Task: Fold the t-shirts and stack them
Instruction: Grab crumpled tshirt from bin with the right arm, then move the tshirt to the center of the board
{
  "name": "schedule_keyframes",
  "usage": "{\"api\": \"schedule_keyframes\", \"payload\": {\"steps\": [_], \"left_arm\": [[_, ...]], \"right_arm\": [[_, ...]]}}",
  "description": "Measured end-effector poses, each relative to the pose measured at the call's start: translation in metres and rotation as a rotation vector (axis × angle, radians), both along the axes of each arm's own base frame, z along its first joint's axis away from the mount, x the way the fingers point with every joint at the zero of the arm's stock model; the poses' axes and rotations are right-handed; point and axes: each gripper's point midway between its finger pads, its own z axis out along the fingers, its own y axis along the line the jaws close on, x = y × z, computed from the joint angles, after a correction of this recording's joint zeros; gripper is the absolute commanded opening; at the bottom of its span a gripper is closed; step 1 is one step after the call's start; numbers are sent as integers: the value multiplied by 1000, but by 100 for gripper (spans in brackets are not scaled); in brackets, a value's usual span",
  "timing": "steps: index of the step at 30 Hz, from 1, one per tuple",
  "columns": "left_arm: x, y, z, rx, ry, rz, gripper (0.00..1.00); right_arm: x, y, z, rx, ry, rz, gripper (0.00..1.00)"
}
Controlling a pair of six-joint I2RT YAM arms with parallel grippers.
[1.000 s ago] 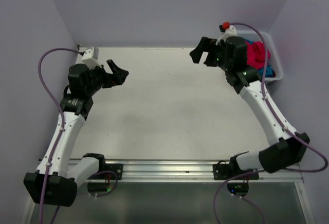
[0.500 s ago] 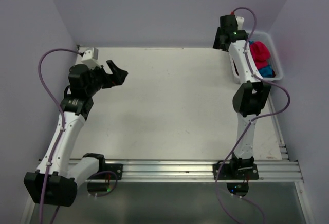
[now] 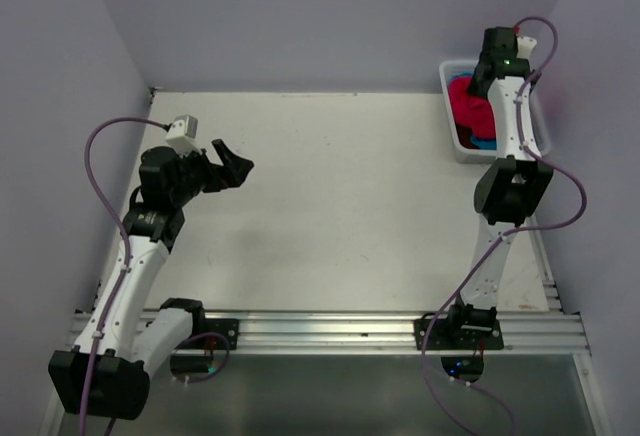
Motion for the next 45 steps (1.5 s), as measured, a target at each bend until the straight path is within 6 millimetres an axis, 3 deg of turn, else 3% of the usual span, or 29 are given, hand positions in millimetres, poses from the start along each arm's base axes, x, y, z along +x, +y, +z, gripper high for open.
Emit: {"api": "schedule_keyframes", "payload": {"steps": [5,9,13,16,17,22,26,28,31,36,40,42,45], "left_arm": [[-1,-1,0,-3,-1,-3,100],[-1,-1,2,-3,-6,-3,100],[-2,-1,3,-4,-8,-4,100],[-2,-1,3,-4,-9,-4,100],[-2,-1,4,-4,-11,-5,100],[-6,-2,9,-6,-30,-7,100],[-8,-2,13,-7,-41,-8,100],[-8,-2,13,-7,-41,-8,100],[-8,-2,12,-7,-38,-8,100],[-9,-2,12,-11,-37,-11,100],[-9,-3,12,-17,-34,-13,100],[-9,-3,13,-18,-34,-12,100],[-9,-3,12,-17,-33,-11,100]], "right_arm": [[2,-1,-11,38,12,14,96],[7,6,-37,90,53,50,95],[6,12,-70,129,120,70,80],[1,14,-88,145,164,70,29],[-1,14,-91,148,174,67,0],[-4,11,-93,154,157,44,0],[-23,14,-92,157,146,48,0],[-31,17,-76,151,96,63,0],[-39,26,-32,134,-35,107,0],[-64,59,90,87,-360,239,0],[-89,83,175,90,-601,359,0],[-100,100,205,115,-688,454,0],[-110,135,226,186,-751,642,0]]}}
